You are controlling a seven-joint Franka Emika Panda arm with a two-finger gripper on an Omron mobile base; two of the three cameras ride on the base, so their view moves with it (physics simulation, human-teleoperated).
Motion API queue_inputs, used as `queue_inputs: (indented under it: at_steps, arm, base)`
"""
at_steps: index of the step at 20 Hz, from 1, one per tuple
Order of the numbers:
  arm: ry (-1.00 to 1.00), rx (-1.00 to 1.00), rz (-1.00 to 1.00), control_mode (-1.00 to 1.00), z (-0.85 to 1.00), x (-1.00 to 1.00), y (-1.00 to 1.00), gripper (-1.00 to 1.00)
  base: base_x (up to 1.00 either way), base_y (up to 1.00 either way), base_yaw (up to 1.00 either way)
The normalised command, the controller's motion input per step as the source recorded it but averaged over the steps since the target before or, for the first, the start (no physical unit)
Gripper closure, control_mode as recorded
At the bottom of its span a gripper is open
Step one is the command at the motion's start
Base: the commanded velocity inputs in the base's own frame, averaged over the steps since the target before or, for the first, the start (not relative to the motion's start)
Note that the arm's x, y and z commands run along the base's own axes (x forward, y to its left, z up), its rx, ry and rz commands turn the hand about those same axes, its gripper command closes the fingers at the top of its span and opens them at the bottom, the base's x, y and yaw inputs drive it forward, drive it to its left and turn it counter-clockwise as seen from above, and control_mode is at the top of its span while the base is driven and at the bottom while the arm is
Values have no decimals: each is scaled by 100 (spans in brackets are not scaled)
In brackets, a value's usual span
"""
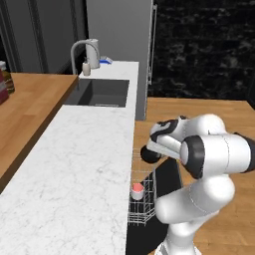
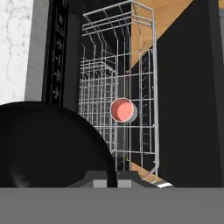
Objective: Pick up the cup and bowl from the counter, place them in the dishwasher, and close the dishwasher door.
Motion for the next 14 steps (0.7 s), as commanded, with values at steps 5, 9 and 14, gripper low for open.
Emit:
queue_inputs:
  at_steps: [5, 9, 14]
  arm:
    - [2, 4, -5, -100, -5, -2, -80, 100]
    - [-8, 22, 11, -100, -24, 2, -38, 100]
    - [-2, 24, 9, -100, -37, 25, -4, 100]
  base:
    - [0, 0, 0]
    - [0, 0, 0]
    - [0, 0, 0]
